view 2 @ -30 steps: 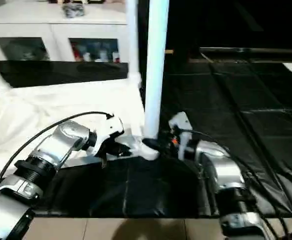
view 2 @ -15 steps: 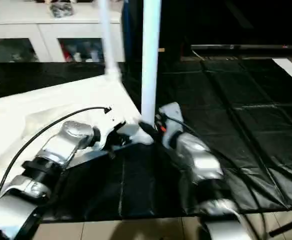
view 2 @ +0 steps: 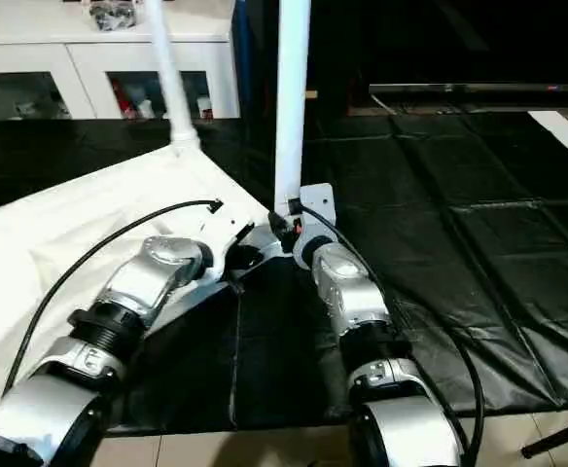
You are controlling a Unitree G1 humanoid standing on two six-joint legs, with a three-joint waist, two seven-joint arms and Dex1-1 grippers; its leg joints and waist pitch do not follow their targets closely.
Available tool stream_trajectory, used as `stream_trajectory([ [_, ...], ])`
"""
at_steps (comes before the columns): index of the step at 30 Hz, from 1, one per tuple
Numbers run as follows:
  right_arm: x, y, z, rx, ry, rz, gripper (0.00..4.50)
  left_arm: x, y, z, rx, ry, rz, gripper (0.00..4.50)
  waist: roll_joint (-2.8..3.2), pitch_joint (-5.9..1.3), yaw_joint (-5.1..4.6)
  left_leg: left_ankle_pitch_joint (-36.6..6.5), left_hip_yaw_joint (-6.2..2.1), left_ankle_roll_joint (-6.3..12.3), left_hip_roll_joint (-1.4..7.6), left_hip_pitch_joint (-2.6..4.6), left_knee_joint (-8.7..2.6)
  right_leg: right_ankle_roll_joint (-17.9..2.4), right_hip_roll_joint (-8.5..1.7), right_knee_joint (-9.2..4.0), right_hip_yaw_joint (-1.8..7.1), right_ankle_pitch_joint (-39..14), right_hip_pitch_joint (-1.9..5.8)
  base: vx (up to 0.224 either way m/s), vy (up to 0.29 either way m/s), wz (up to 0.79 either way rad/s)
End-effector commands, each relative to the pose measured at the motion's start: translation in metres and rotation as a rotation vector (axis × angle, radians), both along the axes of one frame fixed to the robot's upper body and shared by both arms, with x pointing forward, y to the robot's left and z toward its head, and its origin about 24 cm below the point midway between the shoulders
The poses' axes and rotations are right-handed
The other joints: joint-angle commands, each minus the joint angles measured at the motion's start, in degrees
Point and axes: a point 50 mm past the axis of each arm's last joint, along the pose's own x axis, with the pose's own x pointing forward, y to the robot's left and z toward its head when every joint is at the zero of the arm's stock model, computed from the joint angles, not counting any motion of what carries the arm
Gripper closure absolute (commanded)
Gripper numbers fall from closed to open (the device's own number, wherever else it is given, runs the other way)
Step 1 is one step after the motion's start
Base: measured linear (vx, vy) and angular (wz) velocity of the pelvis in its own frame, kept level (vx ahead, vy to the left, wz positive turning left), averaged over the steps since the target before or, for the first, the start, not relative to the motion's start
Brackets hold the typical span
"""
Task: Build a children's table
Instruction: Rotate leg to tighten
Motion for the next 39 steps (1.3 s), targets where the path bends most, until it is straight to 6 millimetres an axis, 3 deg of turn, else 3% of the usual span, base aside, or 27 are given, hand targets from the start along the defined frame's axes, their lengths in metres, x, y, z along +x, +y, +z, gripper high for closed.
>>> stream_trajectory([
  [1, -0.01, 0.025, -0.018, 0.045, 0.114, 0.077, 1.98, -0.003, -0.033, 0.018, -0.093, -0.048, -0.107, 4.5, -0.52, -3.49, 0.64, -10.7, 0.01, 4.72, 0.69, -0.65, -4.05, -12.5, -2.44, -3.88, 2.62, -16.35, 3.41, 0.0, 0.0, 0.0],
  [9, -0.014, 0.001, -0.016, 0.055, 0.053, 0.162, 1.24, 0.0, -0.015, 0.012, -0.041, -0.054, -0.103, 4.5, -0.44, -3.67, 1.4, -8.73, 0.11, 5.88, 0.82, -0.65, -3.89, -13.41, -2.35, -3.44, 2.72, -12.35, 3.6, 0.0, 0.0, 0.0],
  [14, -0.033, -0.051, -0.007, 0.036, -0.01, 0.347, 0.91, -0.005, -0.002, 0.01, -0.029, -0.042, -0.224, 4.5, -0.64, -3.85, 2.79, -6.38, 0.17, 8.22, 0.92, -0.69, -3.59, -13.83, -2.36, -3.08, 2.82, -8.92, 3.91, 0.0, 0.0, 0.0],
  [15, -0.033, -0.051, -0.007, 0.036, -0.01, 0.347, 0.83, -0.005, -0.002, 0.01, -0.029, -0.042, -0.224, 4.5, -0.67, -3.79, 2.96, -6.48, 0.21, 8.24, 0.95, -0.72, -3.61, -13.84, -2.41, -3.15, 2.83, -9.27, 3.85, 0.0, 0.0, 0.0],
  [18, -0.041, -0.084, 0.003, 0.006, -0.026, 0.416, 0.58, -0.011, 0.003, 0.007, -0.011, -0.029, -0.327, 4.5, -0.68, -3.71, 3.39, -7.86, 0.21, 7.41, 1.0, -0.58, -3.7, -13.36, -2.5, -3.5, 2.78, -12.48, 3.76, 0.0, 0.0, 0.0],
  [22, -0.048, -0.105, 0.011, -0.019, -0.025, 0.497, 0.23, -0.016, 0.006, 0.007, -0.004, -0.015, -0.409, 4.5, -0.63, -3.66, 4.11, -8.44, 0.34, 7.1, 1.11, -0.25, -3.71, -13.49, -2.35, -3.51, 2.89, -12.8, 3.49, 0.0, 0.0, 0.0],
  [26, -0.059, -0.114, 0.021, -0.025, -0.007, 0.649, 0.05, -0.021, 0.012, 0.008, 0.01, -0.004, -0.522, 4.5, -0.7, -3.87, 4.82, -6.92, 0.3, 7.52, 1.23, -0.41, -3.56, -13.78, -2.34, -3.04, 2.91, -10.49, 3.71, 0.0, 0.0, 0.0],
  [32, -0.073, -0.11, 0.027, -0.04, 0.04, 0.906, 0.05, -0.032, 0.02, 0.013, 0.028, 0.028, -0.735, 4.5, -0.8, -3.96, 5.73, -6.24, 0.31, 8.15, 1.47, -0.46, -3.46, -14.02, -2.47, -2.78, 2.82, -10.1, 3.65, 0.0, 0.0, 0.0],
  [35, -0.071, -0.106, 0.026, -0.056, 0.041, 0.933, 0.05, -0.036, 0.021, 0.014, 0.039, 0.044, -0.79, 4.5, -0.6, -3.97, 6.52, -6.3, 0.47, 6.97, 1.74, 0.17, -3.54, -14.72, -2.47, -2.69, 3.01, -9.73, 3.1, 0.0, 0.0, 0.0],
  [39, -0.069, -0.101, 0.025, -0.073, 0.042, 0.971, 0.05, -0.04, 0.023, 0.014, 0.06, 0.061, -0.858, 4.5, -0.72, -3.89, 6.78, -7.11, 0.5, 5.98, 1.7, 0.07, -3.67, -14.58, -2.44, -2.52, 3.09, -10.18, 3.15, 0.0, 0.0, 0.0],
])
